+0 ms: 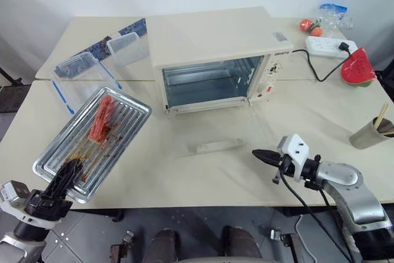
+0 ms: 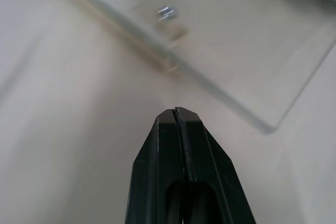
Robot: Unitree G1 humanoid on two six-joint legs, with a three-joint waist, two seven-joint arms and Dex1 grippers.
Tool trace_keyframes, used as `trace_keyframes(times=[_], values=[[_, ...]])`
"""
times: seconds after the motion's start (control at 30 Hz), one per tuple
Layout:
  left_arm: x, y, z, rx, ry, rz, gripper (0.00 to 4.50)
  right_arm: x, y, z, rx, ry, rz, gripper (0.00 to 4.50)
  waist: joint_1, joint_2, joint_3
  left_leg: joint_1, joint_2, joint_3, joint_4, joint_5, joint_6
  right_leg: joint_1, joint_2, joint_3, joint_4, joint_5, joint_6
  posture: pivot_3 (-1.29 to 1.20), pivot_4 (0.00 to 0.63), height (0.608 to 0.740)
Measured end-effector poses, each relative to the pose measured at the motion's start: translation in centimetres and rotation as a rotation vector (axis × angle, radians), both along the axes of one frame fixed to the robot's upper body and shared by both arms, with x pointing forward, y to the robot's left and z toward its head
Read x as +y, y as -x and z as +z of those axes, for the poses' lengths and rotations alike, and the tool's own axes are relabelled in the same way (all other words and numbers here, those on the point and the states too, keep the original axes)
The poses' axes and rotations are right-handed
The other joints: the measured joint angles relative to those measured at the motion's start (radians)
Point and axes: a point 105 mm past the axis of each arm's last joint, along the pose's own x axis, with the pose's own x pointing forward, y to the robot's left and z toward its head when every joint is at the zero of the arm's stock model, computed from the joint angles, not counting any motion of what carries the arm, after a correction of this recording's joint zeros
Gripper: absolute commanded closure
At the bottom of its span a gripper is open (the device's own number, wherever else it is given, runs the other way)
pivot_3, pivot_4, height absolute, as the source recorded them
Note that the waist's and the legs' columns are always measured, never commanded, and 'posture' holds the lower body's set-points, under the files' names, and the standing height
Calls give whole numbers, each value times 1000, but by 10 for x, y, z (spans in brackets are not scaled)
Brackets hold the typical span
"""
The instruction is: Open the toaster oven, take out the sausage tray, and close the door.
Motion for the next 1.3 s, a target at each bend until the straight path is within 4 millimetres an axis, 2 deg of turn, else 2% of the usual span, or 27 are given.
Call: trace_keyframes(times=[0.13,0.37,0.53,0.7,0.97,1.0,1.13,1.23,1.3], values=[[2,-2,-5,17,25,29,4500,3,-11,-3,-11,-31,-47,4486,2,0,0,0,0,4,0,0,0,0,0,0,0,0,0,0,150,740],[7,-8,-5,24,26,51,4500,17,-1,16,-106,-80,65,4486,0,0,0,0,0,5,0,-1,0,0,0,0,0,0,0,0,150,740],[8,-7,-6,39,21,49,4500,16,3,58,-286,-139,79,4486,-2,0,0,0,1,5,0,-1,0,0,1,0,0,0,0,0,150,740],[20,-5,-10,77,11,67,4500,22,-2,107,-452,-189,68,4486,-1,0,0,1,1,4,0,-1,0,-1,1,2,0,0,0,0,150,740],[12,-8,-7,119,-58,-41,4500,31,-8,138,-510,-233,101,4486,-1,-1,0,0,1,4,0,-3,1,-1,1,2,0,0,0,0,150,740],[8,-9,-6,127,-75,-74,4500,32,-7,137,-492,-235,116,4486,0,-1,0,0,1,4,0,-3,1,-1,1,2,0,0,0,0,150,740],[-7,-15,-5,153,-121,-190,4500,29,9,107,-355,-221,186,4486,4,-1,-1,0,1,5,0,-5,2,-1,1,2,-1,0,0,0,150,740],[-24,-23,-4,158,-145,-293,4500,27,31,83,-202,-231,242,3901,5,-1,-1,0,1,5,0,-6,2,-1,1,1,-2,0,1,0,150,740],[-35,-30,-3,151,-151,-352,4500,27,43,80,-182,-234,270,3244,5,-1,-1,0,1,5,0,-6,2,-1,1,1,-3,0,1,0,150,740]])
